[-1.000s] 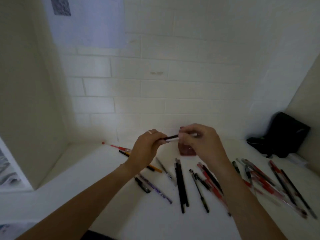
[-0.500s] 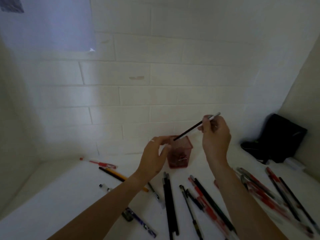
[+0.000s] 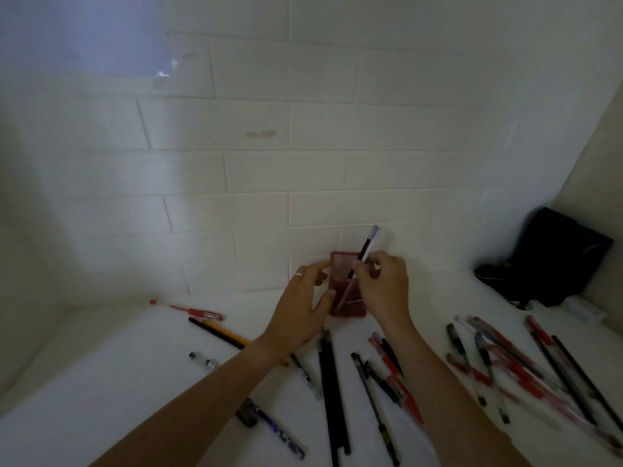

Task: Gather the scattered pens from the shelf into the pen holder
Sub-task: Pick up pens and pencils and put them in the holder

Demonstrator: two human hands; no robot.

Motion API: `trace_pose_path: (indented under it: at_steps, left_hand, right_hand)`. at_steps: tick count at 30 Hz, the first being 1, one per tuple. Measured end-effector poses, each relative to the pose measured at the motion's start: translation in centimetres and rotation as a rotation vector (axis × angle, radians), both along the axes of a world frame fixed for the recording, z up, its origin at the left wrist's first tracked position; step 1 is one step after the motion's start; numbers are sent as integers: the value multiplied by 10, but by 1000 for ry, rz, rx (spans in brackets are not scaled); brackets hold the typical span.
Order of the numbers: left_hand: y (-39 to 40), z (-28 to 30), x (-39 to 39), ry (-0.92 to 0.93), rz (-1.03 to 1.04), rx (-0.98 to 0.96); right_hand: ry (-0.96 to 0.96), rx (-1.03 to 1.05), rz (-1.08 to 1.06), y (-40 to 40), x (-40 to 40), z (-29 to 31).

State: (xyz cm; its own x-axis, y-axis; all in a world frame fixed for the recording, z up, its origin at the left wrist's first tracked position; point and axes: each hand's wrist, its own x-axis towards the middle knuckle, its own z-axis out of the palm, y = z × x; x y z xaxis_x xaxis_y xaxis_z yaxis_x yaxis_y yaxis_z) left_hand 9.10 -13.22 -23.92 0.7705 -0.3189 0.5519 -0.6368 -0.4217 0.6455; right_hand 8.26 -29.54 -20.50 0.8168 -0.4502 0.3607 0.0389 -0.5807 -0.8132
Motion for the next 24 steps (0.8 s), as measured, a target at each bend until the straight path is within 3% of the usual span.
trace_pose_path:
  at_steps: [3,6,9,11,13,16,19,24]
  left_hand:
    - [24,-4,-5,-5,12,107]
    - [58,-4,-11,20,-20,389]
    - [85,2,-25,100,-25,681]
    - [98,6,-33,103,-12,733]
    - [108,10,-38,111,3,739]
    - [118,12,-39,103,47,857]
    - [125,8,-40,156,35,887]
    - [126,5,-39,69,23,872]
  right_hand:
    - [-48,32,-73,2,-11,-5]
    - [-43,41,-127,8,-27,-6]
    - [-148,-95,-227,20,-48,-4]
    - [-224,-192,-198,34,-63,-3]
    - [-120,-260,37,52,-77,-4]
    - [230,-430,380,82,-96,-19]
    - [299,-573,408,101,-103,-39]
    - [315,-478,369,106,-97,-38]
